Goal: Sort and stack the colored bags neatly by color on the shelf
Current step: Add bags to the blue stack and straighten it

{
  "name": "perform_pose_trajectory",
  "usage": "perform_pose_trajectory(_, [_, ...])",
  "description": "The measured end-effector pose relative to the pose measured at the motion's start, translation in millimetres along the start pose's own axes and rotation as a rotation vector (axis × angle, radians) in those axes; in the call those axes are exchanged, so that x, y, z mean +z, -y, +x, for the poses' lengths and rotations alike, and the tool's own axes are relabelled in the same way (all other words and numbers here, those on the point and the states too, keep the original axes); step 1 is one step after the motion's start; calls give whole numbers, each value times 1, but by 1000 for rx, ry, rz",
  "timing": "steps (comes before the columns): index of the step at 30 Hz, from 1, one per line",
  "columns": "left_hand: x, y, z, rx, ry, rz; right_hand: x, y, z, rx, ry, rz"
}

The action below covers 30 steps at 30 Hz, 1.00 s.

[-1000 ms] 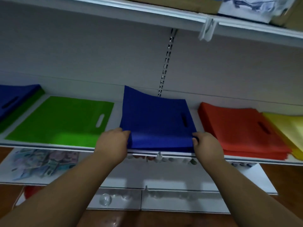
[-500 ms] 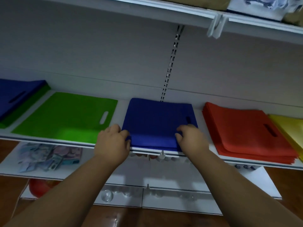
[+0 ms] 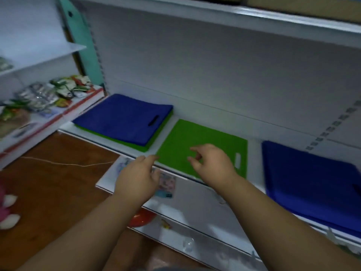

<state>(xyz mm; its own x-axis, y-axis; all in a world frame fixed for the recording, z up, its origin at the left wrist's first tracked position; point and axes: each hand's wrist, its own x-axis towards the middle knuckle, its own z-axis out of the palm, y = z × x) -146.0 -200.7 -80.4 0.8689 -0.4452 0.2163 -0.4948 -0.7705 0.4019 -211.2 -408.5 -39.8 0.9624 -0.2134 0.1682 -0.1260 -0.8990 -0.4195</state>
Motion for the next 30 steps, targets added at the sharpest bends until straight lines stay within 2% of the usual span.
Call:
perform_pose_trajectory(2, [-22, 44, 8, -42, 0, -20, 21, 41, 28, -33, 15, 56])
perform_pose_trajectory(5, [-49, 98, 19, -93, 9, -43, 45, 93, 66, 42, 101, 131])
perform_pose_trajectory(7, [-59, 124, 23, -132, 34, -55, 63, 114, 87, 85, 165, 96])
perform_pose_trajectory(10, [-66, 150, 27, -172, 93, -93, 88, 126, 109, 152, 328, -110])
perform_pose_trajectory(12, [-63, 160, 28, -214, 138, -161, 97, 126, 113, 190, 452, -145])
perform_pose_trajectory(14, [-61, 165, 29, -302, 185, -329, 100, 125, 112, 204, 478, -144])
perform_pose_trajectory(16, [-62, 167, 31, -440, 214, -615, 102, 125, 108, 221, 385, -144])
perform_pose_trajectory(18, [-68, 167, 36, -582, 187, -890, 103, 124, 101, 209, 225, -156])
perform_pose_trajectory(20, [-71, 168, 43, -697, 92, -1066, 102, 120, 90, 140, 39, -101])
perform_pose_trajectory(22, [-70, 171, 48, -787, -36, -1144, 97, 110, 75, 57, -124, 20])
perform_pose_trajectory(25, [-62, 175, 45, -810, -152, -1079, 83, 87, 57, 15, -255, 75])
perform_pose_trajectory(28, [-54, 155, 35, -642, -55, -774, 59, 56, 37, 30, -354, 30])
perform_pose_trajectory(30, [-51, 130, 30, -483, -6, -536, 40, 32, 19, 124, -390, 33])
